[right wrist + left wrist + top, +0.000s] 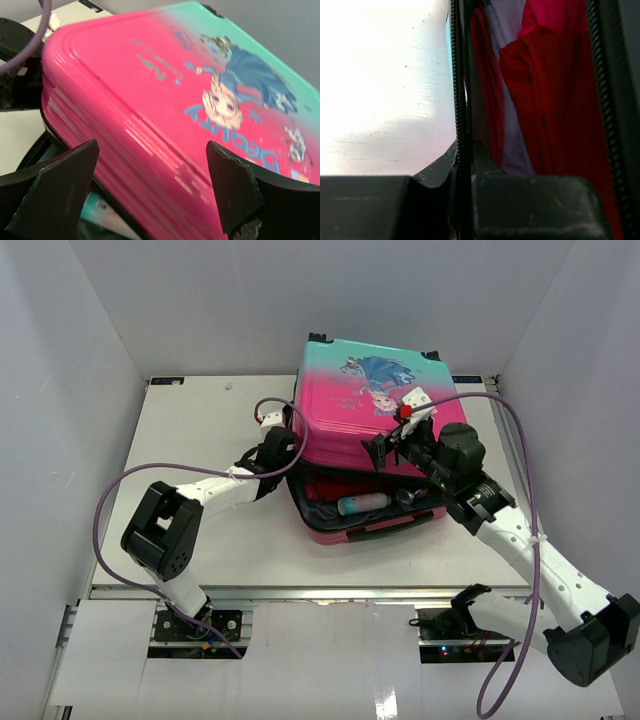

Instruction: Pack the luggage

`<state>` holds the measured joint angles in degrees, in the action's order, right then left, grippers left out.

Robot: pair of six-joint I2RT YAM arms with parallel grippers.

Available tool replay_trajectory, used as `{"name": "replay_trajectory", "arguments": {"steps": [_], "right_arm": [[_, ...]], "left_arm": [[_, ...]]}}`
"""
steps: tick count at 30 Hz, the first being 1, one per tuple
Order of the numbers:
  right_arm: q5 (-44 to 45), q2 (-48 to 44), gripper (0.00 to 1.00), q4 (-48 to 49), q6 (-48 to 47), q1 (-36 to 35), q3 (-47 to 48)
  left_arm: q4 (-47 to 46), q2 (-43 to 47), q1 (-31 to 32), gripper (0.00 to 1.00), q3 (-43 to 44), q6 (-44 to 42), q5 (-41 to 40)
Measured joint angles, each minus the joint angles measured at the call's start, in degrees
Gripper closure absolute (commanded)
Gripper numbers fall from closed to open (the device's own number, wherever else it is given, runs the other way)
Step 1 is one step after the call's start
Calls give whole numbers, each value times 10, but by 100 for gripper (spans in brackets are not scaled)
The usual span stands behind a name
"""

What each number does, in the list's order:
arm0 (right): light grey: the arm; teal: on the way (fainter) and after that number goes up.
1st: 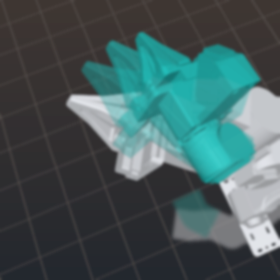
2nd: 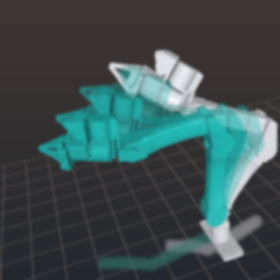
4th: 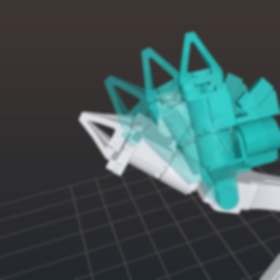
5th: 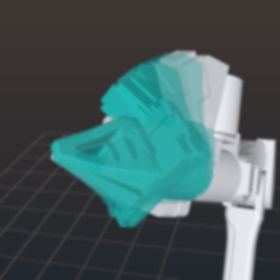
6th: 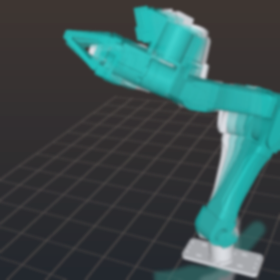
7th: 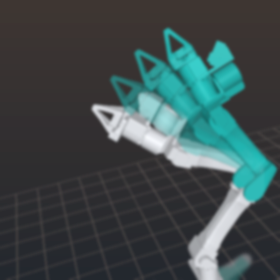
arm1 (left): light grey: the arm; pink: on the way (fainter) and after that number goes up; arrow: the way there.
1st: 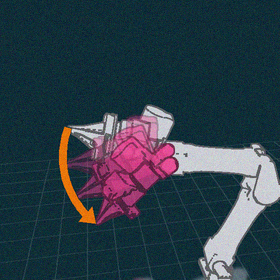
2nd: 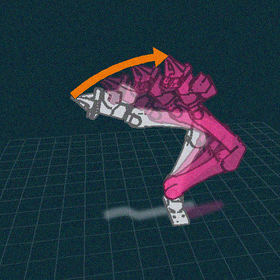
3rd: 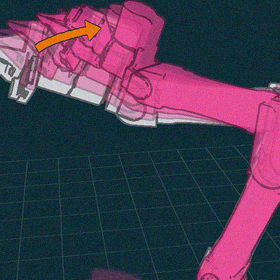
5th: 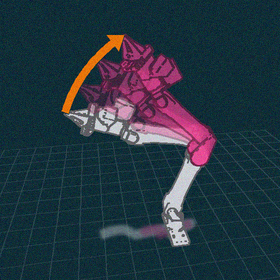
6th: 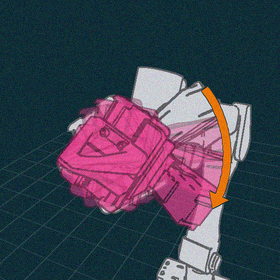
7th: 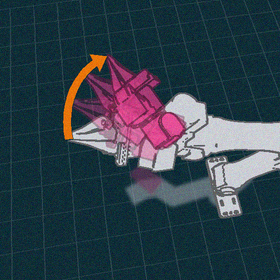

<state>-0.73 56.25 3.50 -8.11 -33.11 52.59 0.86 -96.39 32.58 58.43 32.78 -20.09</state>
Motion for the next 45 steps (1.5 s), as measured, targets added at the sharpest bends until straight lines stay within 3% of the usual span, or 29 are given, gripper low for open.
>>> {"name": "replay_trajectory", "arguments": {"steps": [1,3,6,10,14,16,19,23,26,29,32,35,40,45], "right_arm": [[-13,17,3,-8,-11,0,18],[-27,39,3,-15,-24,-3,41],[-29,44,3,-18,-33,-7,42],[-11,15,5,5,-31,-10,-2],[42,-12,9,7,7,-17,-17],[80,-22,16,-2,38,-22,-18],[172,-38,21,-34,92,-22,-21],[270,-83,24,-82,165,-8,-57],[304,-138,25,-106,207,-8,-101],[330,-174,27,-120,241,-8,-125],[350,-183,35,-144,281,-8,-140],[359,-169,48,-163,320,-8,-160],[335,-162,36,-164,353,-12,-234],[318,-167,33,-139,349,-12,-264]], "left_arm": [[0,0,0,77,0,0,0],[1,1,0,56,0,-4,3],[12,17,-2,40,1,-14,19],[48,91,-3,28,5,-23,23],[63,175,-8,26,2,-27,15],[65,216,-9,26,-4,-28,14],[61,265,-7,26,-15,-28,15],[54,295,-6,24,-24,-28,14],[49,299,-6,18,-27,-28,14],[36,292,-14,18,-26,-34,11],[11,237,-48,23,4,-42,20],[-6,110,-97,30,104,-52,51],[-10,-81,-150,34,281,-68,124],[-47,-115,-169,39,275,-77,235]]}}
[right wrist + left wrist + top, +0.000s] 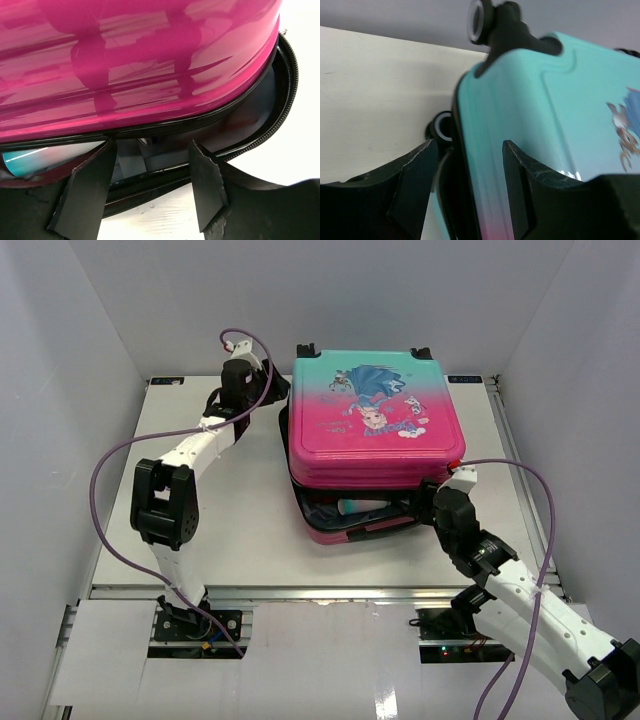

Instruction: Pack the luggage

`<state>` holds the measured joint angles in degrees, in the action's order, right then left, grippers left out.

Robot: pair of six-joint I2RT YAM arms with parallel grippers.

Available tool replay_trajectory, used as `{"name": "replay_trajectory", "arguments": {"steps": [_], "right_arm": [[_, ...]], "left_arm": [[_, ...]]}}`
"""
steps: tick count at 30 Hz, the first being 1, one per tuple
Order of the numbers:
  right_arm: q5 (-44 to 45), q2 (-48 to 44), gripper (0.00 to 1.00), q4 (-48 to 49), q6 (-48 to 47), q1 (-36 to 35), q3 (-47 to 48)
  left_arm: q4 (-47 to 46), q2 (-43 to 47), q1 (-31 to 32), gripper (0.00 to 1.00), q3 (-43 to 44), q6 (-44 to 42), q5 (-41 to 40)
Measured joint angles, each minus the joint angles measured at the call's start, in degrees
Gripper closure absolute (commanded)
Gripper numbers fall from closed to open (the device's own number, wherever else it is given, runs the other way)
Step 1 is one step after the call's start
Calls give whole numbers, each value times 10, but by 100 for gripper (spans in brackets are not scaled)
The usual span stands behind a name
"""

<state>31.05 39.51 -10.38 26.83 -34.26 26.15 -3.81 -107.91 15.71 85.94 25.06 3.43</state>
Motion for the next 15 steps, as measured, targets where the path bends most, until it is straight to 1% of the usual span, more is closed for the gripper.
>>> {"name": "replay_trajectory", "arguments": {"steps": [3,6,11,15], "right_arm": [[11,-4,28,-2,4,0,0],[21,-21,25,-10,13,0,0],[31,-85,22,-34,26,0,0],[36,-130,20,-56,33,0,6]], "left_arm": [[-51,12,4,39,-39,5,46],[-97,51,7,40,-121,15,63],[-160,147,41,40,-255,29,46],[-201,205,87,40,-320,34,21]]}}
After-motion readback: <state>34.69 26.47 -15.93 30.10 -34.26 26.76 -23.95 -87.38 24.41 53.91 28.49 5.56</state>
